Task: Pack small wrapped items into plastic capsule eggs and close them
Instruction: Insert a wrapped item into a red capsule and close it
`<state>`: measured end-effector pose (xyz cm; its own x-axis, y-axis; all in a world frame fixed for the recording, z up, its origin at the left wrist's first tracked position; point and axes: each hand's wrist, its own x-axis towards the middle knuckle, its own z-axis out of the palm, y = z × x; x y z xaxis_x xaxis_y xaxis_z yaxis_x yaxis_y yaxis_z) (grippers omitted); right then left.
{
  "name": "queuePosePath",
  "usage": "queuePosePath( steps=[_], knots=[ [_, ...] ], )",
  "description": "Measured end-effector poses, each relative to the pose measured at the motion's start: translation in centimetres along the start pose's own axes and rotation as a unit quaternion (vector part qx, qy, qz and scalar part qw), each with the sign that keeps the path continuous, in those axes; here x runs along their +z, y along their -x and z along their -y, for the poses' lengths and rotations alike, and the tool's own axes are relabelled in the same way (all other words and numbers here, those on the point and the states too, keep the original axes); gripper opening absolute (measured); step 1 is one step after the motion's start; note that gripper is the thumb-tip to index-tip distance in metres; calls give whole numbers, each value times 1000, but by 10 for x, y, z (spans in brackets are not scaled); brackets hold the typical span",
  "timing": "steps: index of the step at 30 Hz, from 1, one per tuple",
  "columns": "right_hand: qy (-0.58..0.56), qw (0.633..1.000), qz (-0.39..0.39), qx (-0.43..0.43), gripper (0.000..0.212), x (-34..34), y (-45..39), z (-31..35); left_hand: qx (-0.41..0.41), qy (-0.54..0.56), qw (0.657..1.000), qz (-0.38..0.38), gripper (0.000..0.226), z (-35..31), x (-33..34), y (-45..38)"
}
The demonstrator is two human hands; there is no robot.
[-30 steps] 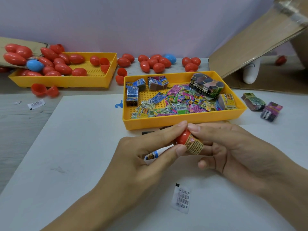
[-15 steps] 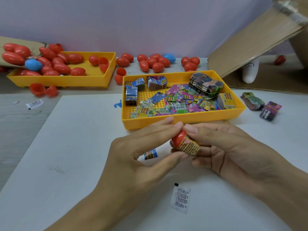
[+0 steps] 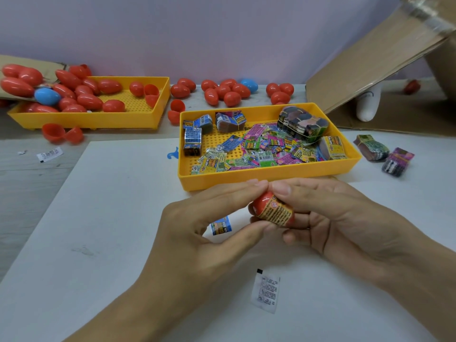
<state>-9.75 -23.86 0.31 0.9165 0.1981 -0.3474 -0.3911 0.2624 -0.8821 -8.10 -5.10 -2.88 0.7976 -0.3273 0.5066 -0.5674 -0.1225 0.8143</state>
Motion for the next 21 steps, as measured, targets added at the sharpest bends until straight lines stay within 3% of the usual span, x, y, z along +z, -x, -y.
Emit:
queuePosePath(
  steps=[9, 13, 16, 21],
  knots=[
    [47, 999, -6, 2, 38, 2, 3, 2, -57, 93, 993, 54, 54, 1, -1, -1],
    [18, 1000, 14, 15, 32, 1, 3, 5, -25, 100, 995, 4, 38, 2, -1, -3],
    [29, 999, 21, 9, 43, 1, 4, 5, -27, 133, 991, -23, 38, 3, -1, -2],
    [30, 999, 10, -14, 37, 4, 5, 0, -8, 101, 994, -32, 33, 4, -1, -1]
  ],
)
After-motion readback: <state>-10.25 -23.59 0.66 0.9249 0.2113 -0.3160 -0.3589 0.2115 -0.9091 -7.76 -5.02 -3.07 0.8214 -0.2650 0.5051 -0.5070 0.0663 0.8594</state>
